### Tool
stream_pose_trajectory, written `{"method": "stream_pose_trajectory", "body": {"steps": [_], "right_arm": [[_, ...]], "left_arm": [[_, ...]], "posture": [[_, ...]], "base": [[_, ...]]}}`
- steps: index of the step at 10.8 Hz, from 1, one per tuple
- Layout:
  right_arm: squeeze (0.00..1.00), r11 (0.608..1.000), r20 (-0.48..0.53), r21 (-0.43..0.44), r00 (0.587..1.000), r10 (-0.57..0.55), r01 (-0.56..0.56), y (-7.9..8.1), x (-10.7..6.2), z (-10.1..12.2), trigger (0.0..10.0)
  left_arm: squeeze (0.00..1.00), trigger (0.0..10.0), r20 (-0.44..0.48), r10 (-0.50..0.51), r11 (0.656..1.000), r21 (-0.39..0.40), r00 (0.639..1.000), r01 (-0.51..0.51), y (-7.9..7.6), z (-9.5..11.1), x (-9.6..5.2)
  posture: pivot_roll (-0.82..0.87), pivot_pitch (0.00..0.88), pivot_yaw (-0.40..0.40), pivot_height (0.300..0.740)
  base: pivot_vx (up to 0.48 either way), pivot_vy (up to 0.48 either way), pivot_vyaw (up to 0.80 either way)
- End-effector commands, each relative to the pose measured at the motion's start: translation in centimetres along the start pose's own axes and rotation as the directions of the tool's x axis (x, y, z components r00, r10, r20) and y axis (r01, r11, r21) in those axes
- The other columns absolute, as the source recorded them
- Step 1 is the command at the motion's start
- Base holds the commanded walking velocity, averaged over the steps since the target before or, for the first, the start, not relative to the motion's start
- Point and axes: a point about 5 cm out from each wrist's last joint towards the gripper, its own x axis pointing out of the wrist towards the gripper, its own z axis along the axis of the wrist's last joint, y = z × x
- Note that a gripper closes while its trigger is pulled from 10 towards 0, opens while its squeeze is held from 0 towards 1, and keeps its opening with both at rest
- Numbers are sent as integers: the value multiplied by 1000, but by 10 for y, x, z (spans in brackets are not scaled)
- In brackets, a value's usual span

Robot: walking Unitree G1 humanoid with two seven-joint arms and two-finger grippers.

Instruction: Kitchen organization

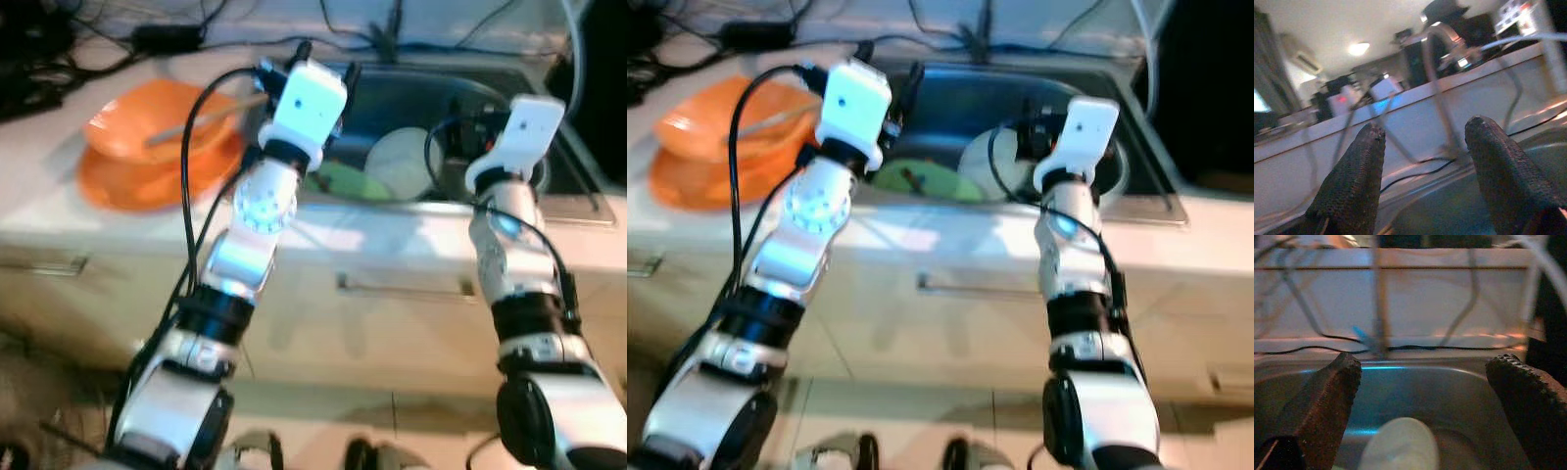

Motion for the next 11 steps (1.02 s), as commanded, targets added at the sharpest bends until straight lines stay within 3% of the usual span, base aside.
{"method": "stream_pose_trajectory", "body": {"steps": [1, 4, 8, 11], "right_arm": [[0, 1000, 5, 0, 1000, 9, -9, 1, 0, 1, 10000], [0, 1000, -9, 20, 1000, -2, 2, -1, 0, -1, 10000], [0, 998, -17, 54, 1000, -13, 14, 5, -8, -10, 10000], [0, 996, -2, 91, 1000, 9, -8, 20, -9, -9, 10000]], "left_arm": [[0, 10000, 1, 11, 1000, -7, 1000, -11, 1, 2, 1], [0, 10000, -17, 10, 1000, 4, 1000, -10, 1, -2, 1], [0, 10000, -102, -3, 1000, -24, 995, 1, 1, -30, -20], [0, 10000, -108, 13, 999, -36, 994, -17, 6, -34, -24]], "posture": [[61, 98, -8, 740], [58, 93, -3, 740], [41, 18, 28, 740], [51, 0, 37, 740]], "base": [[0, 0, 800], [0, 0, 175], [0, 0, 0], [0, 0, 0]]}}
